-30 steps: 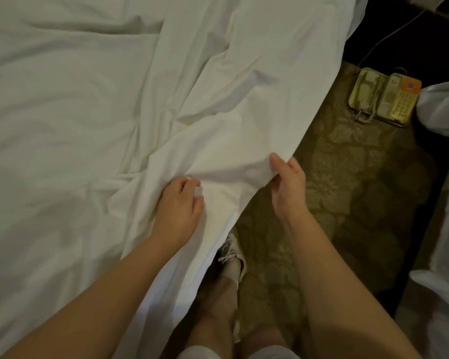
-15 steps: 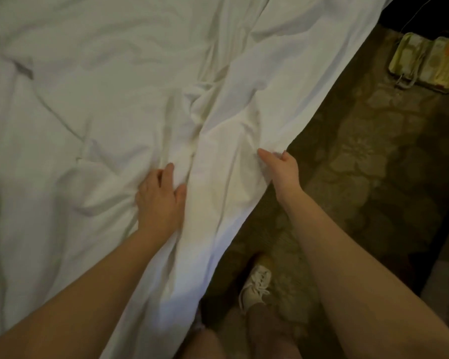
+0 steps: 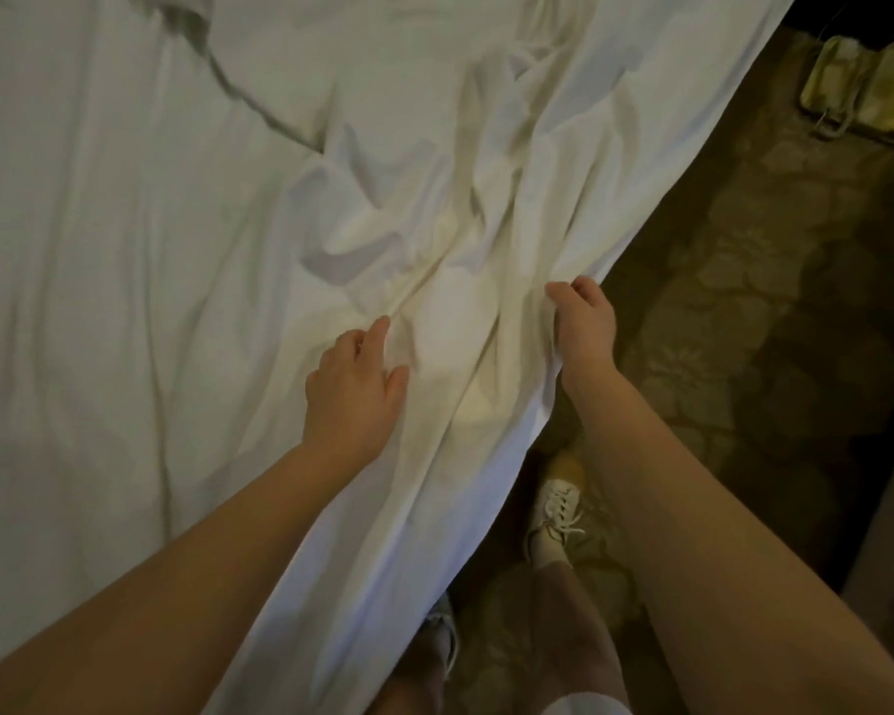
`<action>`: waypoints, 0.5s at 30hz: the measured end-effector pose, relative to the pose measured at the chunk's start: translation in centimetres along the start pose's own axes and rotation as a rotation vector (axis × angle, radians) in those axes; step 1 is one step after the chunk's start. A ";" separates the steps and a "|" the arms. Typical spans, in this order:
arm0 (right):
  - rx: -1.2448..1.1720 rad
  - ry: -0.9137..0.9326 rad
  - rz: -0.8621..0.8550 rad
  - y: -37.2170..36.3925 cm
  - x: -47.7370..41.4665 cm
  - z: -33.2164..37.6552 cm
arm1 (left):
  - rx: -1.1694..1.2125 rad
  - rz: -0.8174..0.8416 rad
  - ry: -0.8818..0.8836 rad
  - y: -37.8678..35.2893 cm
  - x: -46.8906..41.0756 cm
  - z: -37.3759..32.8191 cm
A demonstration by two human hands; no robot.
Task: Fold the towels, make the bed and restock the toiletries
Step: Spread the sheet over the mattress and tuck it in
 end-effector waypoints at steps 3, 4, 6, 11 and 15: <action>0.122 -0.039 -0.009 -0.3 2.0 -2.1 | 0.013 0.015 0.030 -0.1 2.7 2.3; 0.144 -0.049 -0.023 -0.2 2.6 -3.1 | 0.023 0.013 0.047 -0.1 3.6 3.0; 0.154 -0.058 -0.075 0.6 3.7 -4.6 | 0.036 0.006 0.084 -0.2 5.3 4.1; 0.062 0.031 -0.050 0.6 4.4 -5.3 | -0.002 -0.003 0.122 -1.2 8.5 6.0; 0.230 0.160 -0.098 1.0 4.3 -4.6 | -0.005 -0.027 0.122 -2.1 10.3 6.5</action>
Point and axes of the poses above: each hand's wrist, its own x-axis away from the middle knuckle, its own y-axis out of the back of the hand, z = x × y, the point moved 9 cm from there along -x, towards the middle knuckle, and after that the axes turned 9 degrees about x, right-handed, at the moved point
